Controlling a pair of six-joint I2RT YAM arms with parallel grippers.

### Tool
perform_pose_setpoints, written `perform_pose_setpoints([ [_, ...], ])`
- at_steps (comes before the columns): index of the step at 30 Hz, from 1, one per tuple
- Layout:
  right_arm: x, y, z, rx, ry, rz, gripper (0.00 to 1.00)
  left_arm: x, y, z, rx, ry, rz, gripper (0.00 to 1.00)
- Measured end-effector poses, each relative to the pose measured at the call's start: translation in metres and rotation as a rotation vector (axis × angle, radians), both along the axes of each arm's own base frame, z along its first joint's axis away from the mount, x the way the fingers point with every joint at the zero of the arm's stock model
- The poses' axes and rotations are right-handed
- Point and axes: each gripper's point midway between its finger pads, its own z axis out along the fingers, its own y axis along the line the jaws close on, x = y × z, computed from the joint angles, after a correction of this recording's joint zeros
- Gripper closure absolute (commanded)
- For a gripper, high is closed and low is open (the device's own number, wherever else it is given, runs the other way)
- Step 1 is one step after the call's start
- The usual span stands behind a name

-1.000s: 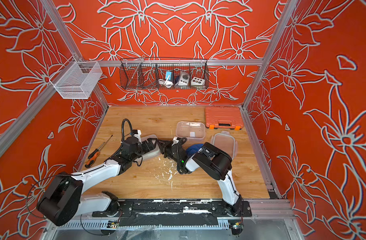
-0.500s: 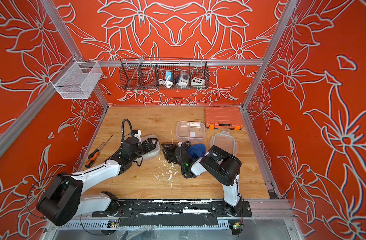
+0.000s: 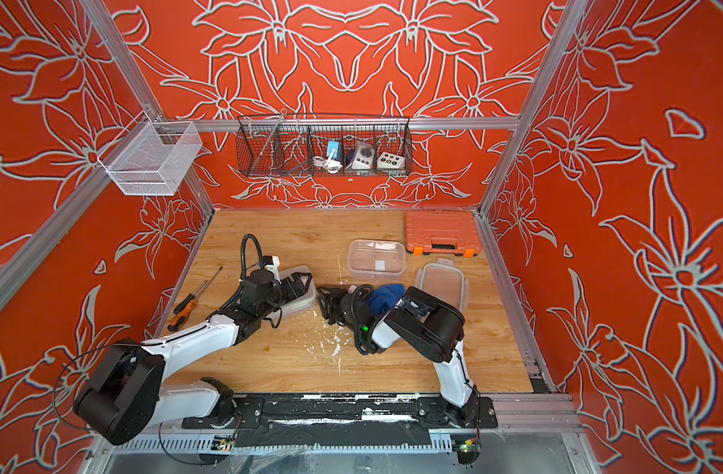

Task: Wipe the insides of the lunch boxes
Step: Open the fastener of the lunch box.

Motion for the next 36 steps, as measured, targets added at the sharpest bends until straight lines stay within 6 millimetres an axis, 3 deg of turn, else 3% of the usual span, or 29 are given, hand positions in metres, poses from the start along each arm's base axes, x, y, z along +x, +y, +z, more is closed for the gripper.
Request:
perform_pose_setpoints([
  [10,0.006,0.005,-0.015,0.013,0.002,-0.024,0.61,0.000,0.000,0.000,0.000,0.000,-0.001,0.13],
  [24,0.021,0.012,-0.007,0.038,-0.016,-0.044,0.62,0.000,-0.001,0.000,0.000,-0.001,-0.002,0.14],
  [30,0.020,0.012,-0.010,0.024,-0.008,-0.041,0.74,0.000,-0.001,0.000,0.000,-0.001,-0.002,0.14],
  [36,0.021,0.013,-0.012,-0.028,-0.020,-0.020,0.78,-0.001,0.000,0.000,0.000,-0.001,-0.002,0.14],
])
